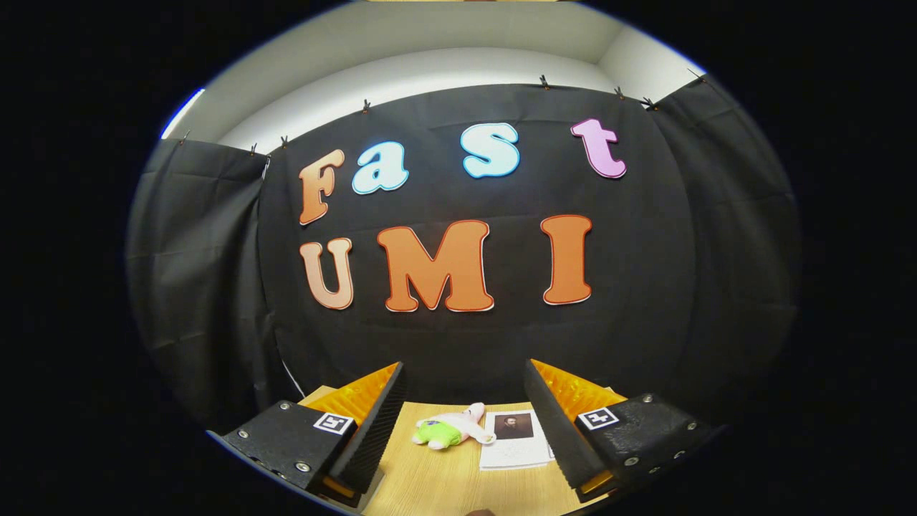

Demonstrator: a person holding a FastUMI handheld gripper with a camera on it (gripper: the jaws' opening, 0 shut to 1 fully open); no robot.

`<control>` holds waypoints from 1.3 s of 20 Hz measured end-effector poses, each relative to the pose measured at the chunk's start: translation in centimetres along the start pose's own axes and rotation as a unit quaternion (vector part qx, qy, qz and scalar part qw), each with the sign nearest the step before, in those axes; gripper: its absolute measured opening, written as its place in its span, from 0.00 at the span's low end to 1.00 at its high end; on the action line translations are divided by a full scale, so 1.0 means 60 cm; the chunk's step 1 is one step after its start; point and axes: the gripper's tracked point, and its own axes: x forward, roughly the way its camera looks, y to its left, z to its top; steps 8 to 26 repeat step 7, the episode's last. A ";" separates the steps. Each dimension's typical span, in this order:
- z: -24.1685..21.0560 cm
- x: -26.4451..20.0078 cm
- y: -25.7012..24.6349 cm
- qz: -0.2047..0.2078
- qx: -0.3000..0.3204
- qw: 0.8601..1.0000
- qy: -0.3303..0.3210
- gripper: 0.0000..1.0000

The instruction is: Open the storage box then place both shoes into the box .Put the left shoe in first, then the right shoe, with the right side of both shoes facing outward in a uniform manner.

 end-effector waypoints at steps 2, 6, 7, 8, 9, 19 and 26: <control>0.005 -0.001 0.003 0.002 0.001 1.000 0.000 0.98; 0.018 -0.005 0.010 0.003 -0.004 1.000 -0.006 0.98; 0.022 -0.007 0.011 0.003 -0.004 1.000 -0.008 0.98; 0.022 -0.007 0.011 0.003 -0.004 1.000 -0.008 0.98; 0.022 -0.007 0.011 0.003 -0.004 1.000 -0.008 0.98; 0.022 -0.007 0.011 0.003 -0.004 1.000 -0.008 0.98; 0.022 -0.007 0.011 0.003 -0.004 1.000 -0.008 0.98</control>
